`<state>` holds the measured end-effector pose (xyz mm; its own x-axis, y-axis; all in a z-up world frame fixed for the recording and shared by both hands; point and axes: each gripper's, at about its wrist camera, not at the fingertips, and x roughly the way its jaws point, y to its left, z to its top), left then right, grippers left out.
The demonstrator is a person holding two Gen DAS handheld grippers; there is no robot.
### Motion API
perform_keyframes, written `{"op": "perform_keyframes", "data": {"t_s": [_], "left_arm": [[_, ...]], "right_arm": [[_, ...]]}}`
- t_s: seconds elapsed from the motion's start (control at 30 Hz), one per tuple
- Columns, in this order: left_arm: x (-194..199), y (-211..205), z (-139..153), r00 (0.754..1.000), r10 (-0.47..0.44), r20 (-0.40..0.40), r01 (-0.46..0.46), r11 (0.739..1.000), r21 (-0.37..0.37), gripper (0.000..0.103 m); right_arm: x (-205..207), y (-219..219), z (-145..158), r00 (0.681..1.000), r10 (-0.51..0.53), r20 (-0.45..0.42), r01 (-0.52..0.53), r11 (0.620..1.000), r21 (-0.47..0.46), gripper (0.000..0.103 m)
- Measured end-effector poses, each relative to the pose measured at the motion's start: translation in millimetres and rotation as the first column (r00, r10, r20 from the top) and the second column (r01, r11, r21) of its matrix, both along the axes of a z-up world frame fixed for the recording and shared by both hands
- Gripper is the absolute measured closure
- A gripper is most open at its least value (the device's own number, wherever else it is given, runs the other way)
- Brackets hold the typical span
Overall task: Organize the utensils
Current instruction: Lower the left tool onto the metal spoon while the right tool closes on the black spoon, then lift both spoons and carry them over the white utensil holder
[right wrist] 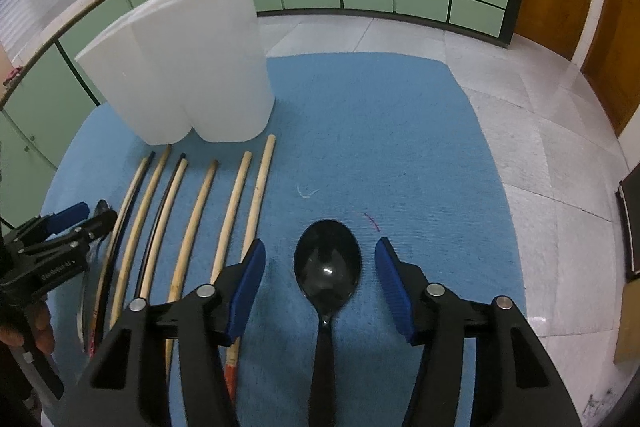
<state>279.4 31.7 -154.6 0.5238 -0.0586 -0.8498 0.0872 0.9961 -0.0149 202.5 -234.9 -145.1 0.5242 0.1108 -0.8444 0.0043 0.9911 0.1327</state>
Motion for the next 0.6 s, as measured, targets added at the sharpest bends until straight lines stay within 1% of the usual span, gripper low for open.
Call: {"op": "perform_keyframes", "data": {"t_s": [0.17,0.3,0.33,0.4,0.47,0.6], "left_arm": [[-1.1,-5.6,-0.7,1.0,-0.017,0.013,0.017,1.0,0.008,0.047],[1.7,-5.6,-0.6,0.999,-0.022,0.025,0.022,1.0,0.01,0.056],[2.4,-6.7,-0.3,0.999,-0.024,0.026,0.024,1.0,0.011,0.057],[2.1,-8.5,0.6,0.999,-0.031,0.028,0.03,1.0,0.008,0.07],[0.7,-11.0,0.9,0.999,-0.038,0.03,0.038,0.999,0.006,0.076],[-2.8,-12.5,0.5,0.999,-0.036,0.037,0.035,0.999,0.008,0.075]], "right_arm": [[4.3,1.7,-3.1,1.0,-0.003,-0.009,0.003,1.0,-0.001,0.048],[7.5,2.9,-4.7,1.0,-0.001,-0.012,0.001,1.0,-0.019,0.049],[8.5,4.3,-5.7,1.0,-0.002,-0.012,0.001,1.0,-0.025,0.051],[8.0,5.5,-6.4,1.0,-0.002,-0.012,0.002,0.999,-0.038,0.053],[8.7,7.1,-6.1,1.0,-0.003,-0.012,0.003,0.999,-0.047,0.055],[7.5,8.9,-6.5,1.0,-0.005,-0.01,0.004,0.999,-0.054,0.055]]}}
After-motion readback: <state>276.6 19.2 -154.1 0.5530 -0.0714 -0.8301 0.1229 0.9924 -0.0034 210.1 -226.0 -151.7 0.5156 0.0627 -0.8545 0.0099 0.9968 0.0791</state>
